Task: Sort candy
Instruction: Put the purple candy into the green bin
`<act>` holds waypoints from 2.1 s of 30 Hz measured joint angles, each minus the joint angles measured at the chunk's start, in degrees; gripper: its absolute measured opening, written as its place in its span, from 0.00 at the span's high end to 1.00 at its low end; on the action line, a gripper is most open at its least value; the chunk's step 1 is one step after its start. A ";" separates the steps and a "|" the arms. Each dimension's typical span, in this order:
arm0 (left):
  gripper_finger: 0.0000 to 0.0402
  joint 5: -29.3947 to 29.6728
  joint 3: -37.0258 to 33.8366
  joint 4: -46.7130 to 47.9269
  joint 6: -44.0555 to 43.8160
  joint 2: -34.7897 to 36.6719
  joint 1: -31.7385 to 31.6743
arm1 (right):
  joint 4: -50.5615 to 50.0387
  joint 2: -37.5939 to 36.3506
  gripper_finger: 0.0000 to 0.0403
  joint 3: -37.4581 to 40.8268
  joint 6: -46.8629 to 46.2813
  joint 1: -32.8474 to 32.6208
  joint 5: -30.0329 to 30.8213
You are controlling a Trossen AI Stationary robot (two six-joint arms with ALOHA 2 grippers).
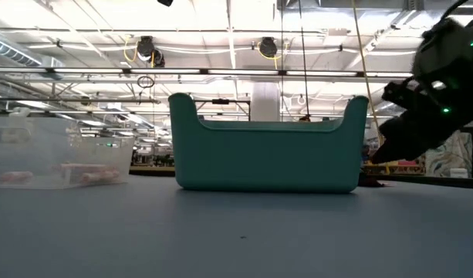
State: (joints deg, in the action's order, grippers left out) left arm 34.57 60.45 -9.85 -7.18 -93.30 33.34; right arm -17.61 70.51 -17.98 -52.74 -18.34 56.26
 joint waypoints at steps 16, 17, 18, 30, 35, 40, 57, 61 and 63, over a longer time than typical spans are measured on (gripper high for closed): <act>0.72 0.02 0.00 0.09 0.09 0.00 0.00 | 5.07 -0.33 0.63 -0.02 13.81 14.30 -14.45; 0.72 0.02 0.00 0.09 0.09 0.00 0.00 | 5.32 -0.33 0.63 -0.02 14.51 14.66 -14.86; 0.72 0.02 0.00 0.09 0.09 0.00 0.00 | 5.53 -0.33 0.63 -0.04 14.93 15.05 -15.47; 0.72 0.04 0.00 0.07 0.09 0.00 0.00 | 6.80 -0.33 0.63 -0.04 18.60 20.63 -21.57; 0.72 0.04 0.00 0.06 0.11 0.00 0.00 | 7.15 -0.33 0.68 -0.04 19.40 22.22 -22.66; 0.72 0.04 0.00 0.04 0.11 0.00 0.00 | 7.09 -0.33 0.81 -0.04 19.41 23.59 -26.41; 0.72 0.07 0.00 0.04 0.57 0.00 -0.01 | 5.58 -3.07 0.98 -0.20 8.01 22.49 -42.01; 0.72 0.07 0.00 0.04 0.55 0.00 -0.02 | 0.76 -7.61 0.98 -0.55 5.76 20.92 -41.46; 0.72 0.07 0.00 0.06 0.55 0.00 -0.02 | -2.11 -10.03 0.98 -1.50 4.89 20.03 -39.57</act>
State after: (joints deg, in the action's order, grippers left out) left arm 34.63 60.45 -9.79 -6.63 -93.30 33.32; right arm -19.72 60.48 -19.47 -47.85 1.69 16.69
